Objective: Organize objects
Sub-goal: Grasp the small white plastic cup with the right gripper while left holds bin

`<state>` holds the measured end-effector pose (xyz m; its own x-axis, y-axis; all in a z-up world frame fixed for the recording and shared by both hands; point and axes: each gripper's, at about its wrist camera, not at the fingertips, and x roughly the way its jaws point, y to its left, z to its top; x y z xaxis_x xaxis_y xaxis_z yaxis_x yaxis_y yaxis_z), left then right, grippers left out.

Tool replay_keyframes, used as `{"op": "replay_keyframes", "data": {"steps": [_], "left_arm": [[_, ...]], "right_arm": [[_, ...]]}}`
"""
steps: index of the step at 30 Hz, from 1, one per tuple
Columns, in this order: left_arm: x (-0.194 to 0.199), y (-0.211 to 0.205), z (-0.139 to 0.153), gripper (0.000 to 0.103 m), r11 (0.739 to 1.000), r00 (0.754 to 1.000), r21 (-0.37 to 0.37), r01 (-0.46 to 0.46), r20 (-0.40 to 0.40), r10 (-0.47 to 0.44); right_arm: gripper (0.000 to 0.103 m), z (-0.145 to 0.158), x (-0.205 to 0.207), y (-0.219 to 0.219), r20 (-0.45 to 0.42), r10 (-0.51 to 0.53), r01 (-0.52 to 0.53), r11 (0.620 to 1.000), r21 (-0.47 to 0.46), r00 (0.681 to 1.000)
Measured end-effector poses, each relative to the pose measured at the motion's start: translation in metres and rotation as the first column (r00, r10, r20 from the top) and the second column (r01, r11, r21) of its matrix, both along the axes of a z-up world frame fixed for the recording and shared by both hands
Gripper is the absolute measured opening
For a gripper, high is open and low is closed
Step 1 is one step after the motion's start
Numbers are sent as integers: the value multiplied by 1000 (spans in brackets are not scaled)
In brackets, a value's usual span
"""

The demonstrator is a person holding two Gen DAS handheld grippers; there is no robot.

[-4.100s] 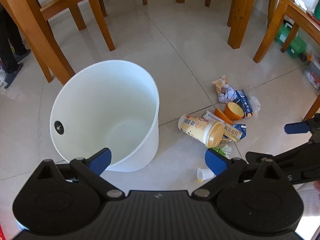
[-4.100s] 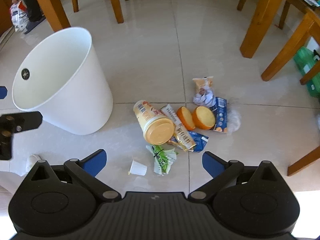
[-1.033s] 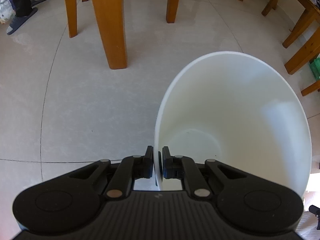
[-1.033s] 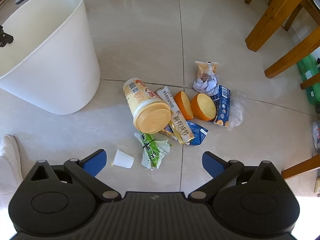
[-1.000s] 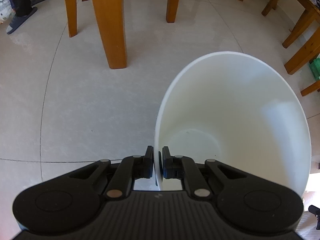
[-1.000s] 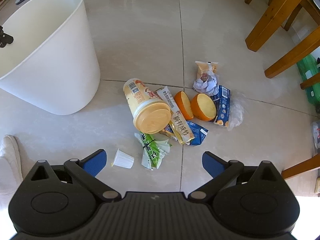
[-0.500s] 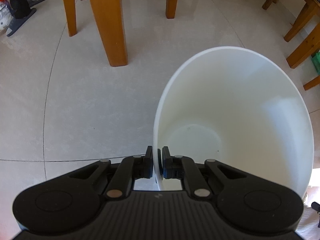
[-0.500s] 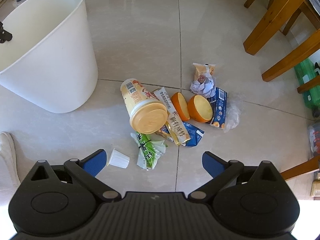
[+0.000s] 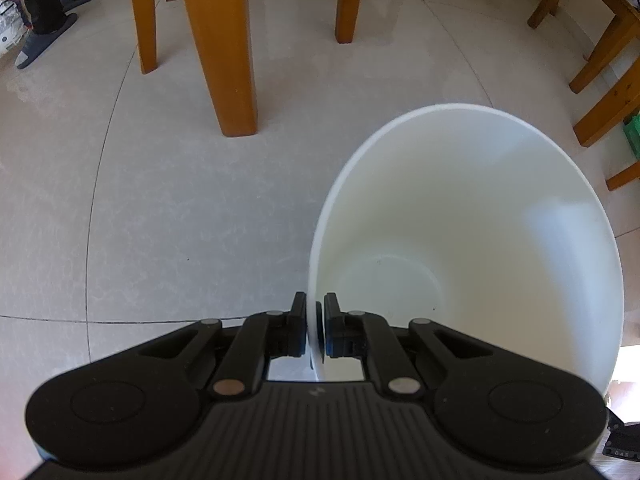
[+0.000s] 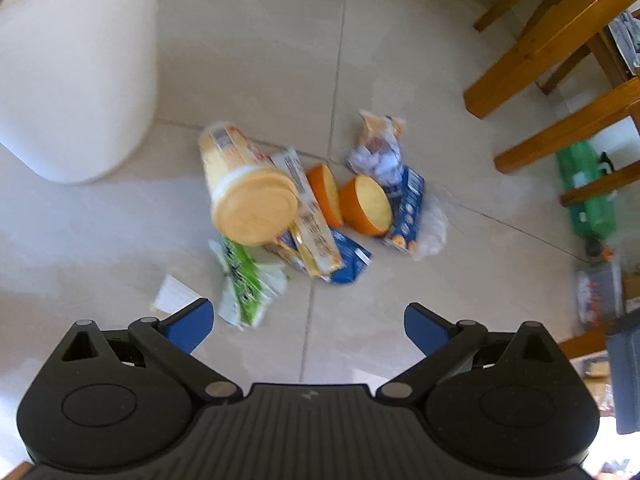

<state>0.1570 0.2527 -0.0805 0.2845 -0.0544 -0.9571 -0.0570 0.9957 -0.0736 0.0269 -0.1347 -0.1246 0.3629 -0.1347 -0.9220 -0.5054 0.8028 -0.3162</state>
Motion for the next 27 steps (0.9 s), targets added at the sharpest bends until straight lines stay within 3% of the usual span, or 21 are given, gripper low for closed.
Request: {"op": "replay_keyframes", "data": {"steps": [7,13,17,20,23,25,27], "left_arm": [[3,1,1,6,1000,1000,0,-2,4,2],[6,-3,-1,6,1000,1000,3,-11,8,11],[7,-2,-3,6,1000,1000,-6,-21,13,21],[8,1,-4,6,999,999,-14,-31,15,31],[8,3,-4,6,999,999,-19,-32,20,32],[7,2,-4,6,999,999,-18,-32,22,32],[6,2,-4,6,999,999,-15,-29,22,29]], "right_arm": [[103,-3,2,9,-3,-68,68,996,59,998],[93,-35,7,8,-174,-199,232,953,195,964],[86,-64,2,18,-255,-205,267,933,240,945],[82,-79,-6,32,-246,-100,158,960,231,964],[76,-94,-20,44,-217,77,-36,981,190,973],[71,-103,-32,52,-205,219,-192,971,141,954],[68,-111,-46,57,-183,365,-356,931,79,913]]}}
